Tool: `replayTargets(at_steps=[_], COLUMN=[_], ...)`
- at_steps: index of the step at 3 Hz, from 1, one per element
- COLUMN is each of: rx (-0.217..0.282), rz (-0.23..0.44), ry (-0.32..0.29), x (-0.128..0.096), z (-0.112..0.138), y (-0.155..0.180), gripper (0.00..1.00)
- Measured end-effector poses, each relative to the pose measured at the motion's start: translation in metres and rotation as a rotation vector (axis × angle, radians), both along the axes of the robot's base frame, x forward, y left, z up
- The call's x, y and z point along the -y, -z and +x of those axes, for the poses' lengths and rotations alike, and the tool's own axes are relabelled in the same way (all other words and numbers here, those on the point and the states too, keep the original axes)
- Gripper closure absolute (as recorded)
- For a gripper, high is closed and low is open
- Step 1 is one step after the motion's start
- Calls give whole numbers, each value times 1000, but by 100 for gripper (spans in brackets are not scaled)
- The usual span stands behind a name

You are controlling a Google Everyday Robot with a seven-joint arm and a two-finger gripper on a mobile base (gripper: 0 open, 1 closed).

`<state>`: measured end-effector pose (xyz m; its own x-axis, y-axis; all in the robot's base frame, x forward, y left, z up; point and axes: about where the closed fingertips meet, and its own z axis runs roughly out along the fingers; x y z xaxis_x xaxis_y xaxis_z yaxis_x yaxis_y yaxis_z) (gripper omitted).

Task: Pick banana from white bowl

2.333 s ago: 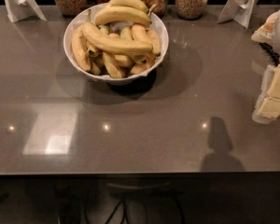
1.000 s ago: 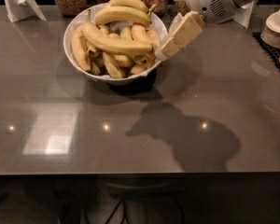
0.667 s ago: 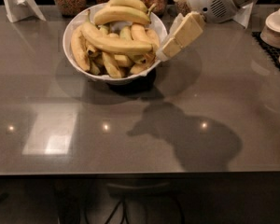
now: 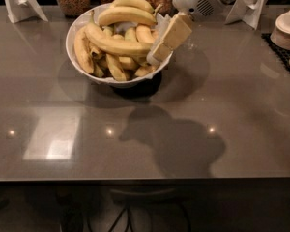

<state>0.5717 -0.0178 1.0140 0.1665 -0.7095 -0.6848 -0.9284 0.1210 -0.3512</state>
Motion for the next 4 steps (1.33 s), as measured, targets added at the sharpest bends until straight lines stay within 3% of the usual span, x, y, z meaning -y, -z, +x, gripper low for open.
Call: replayTargets(at_steps=[2,4], rx=[63,61], rz=[-74,-122], ry=[-57,-68], x=[-38,-48], z=[17,29], y=[11,30], gripper=[0,35])
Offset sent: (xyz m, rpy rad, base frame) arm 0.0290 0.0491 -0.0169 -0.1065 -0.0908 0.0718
